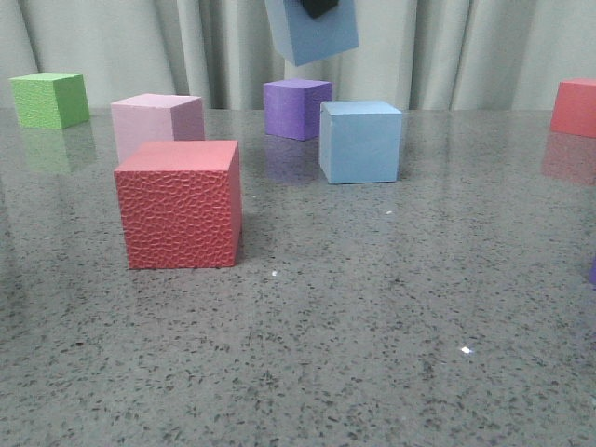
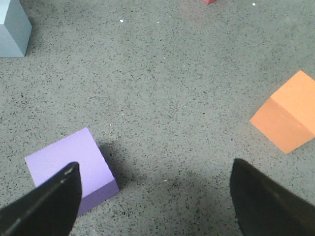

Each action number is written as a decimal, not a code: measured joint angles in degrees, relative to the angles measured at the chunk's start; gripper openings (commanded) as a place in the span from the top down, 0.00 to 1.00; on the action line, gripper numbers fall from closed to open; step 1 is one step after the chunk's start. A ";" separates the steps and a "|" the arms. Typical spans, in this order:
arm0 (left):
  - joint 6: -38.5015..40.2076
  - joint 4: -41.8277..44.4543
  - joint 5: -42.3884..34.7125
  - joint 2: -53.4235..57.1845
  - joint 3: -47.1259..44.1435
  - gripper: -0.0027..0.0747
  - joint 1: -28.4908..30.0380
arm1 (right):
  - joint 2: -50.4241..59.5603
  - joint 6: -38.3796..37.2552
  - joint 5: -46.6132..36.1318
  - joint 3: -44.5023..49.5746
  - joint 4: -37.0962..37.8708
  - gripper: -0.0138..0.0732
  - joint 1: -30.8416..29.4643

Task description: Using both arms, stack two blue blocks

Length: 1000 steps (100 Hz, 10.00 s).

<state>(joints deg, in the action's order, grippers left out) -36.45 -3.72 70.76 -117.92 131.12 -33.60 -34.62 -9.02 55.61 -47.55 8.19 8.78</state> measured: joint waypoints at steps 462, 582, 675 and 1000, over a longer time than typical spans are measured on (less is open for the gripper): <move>-11.95 -10.85 1.23 -4.32 -0.02 0.51 -0.07 | 0.00 0.00 0.09 0.00 0.00 0.14 0.00; -6.22 -10.64 1.58 -0.93 5.64 0.10 -0.07 | 0.00 0.00 0.09 0.00 0.00 0.14 0.00; 11.69 -16.82 2.07 11.04 5.89 0.14 32.69 | 0.00 0.00 0.09 0.00 -0.11 0.14 0.00; 15.03 -15.94 -22.34 96.96 -97.12 0.99 38.11 | 11.49 0.00 -5.94 9.03 -0.11 0.98 0.00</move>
<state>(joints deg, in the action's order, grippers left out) -21.42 -19.66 48.42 -20.95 34.00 4.50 -23.13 -9.02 49.67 -38.52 8.09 8.78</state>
